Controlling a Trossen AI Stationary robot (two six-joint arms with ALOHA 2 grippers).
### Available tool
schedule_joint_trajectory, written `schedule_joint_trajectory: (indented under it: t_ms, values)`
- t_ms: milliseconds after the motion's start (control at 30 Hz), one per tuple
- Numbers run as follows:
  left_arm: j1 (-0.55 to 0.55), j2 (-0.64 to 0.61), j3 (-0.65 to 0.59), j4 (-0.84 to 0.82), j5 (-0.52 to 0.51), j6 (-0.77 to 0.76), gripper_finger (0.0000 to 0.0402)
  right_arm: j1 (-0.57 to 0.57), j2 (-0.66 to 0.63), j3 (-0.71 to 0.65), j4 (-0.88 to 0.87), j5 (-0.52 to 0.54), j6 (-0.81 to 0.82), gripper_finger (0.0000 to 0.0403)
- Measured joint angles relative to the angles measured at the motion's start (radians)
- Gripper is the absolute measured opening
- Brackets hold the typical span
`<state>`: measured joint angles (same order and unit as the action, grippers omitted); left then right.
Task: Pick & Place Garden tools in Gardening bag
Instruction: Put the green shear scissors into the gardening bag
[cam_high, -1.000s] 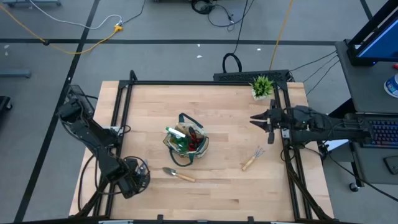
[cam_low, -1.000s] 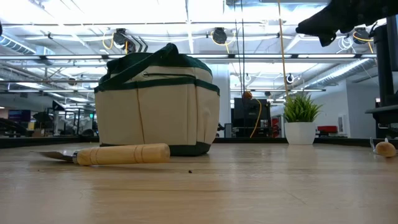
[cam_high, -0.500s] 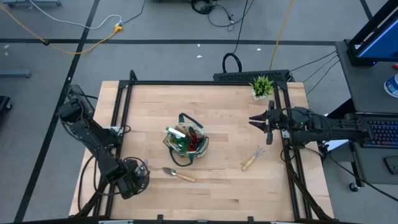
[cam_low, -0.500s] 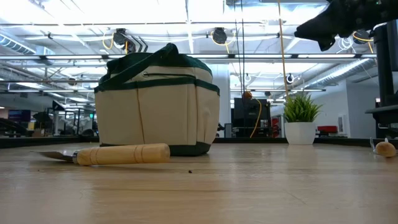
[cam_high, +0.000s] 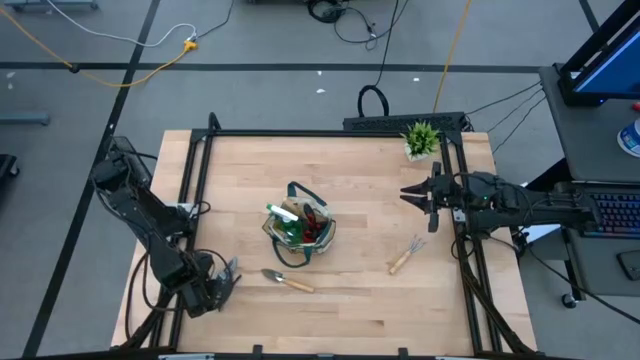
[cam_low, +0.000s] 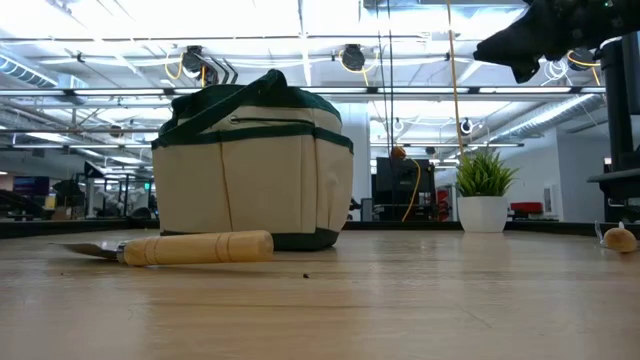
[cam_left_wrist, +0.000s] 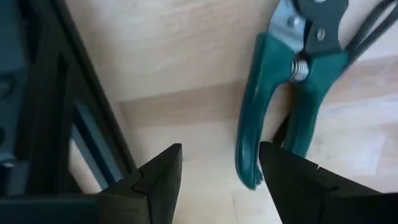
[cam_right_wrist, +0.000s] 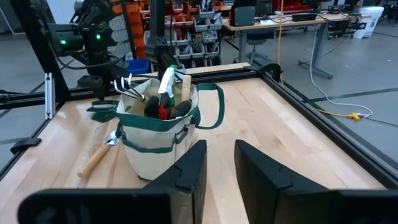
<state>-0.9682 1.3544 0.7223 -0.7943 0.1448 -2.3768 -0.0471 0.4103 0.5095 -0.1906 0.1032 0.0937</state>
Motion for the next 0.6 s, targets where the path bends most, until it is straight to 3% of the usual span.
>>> schedule_joint_trajectory:
  t_ms: [600]
  values:
    - [0.032, -0.002, -0.140, 0.161, 0.005, 0.031, 0.0209, 0.000, 0.000, 0.000, -0.001, 0.014, 0.000, 0.0073]
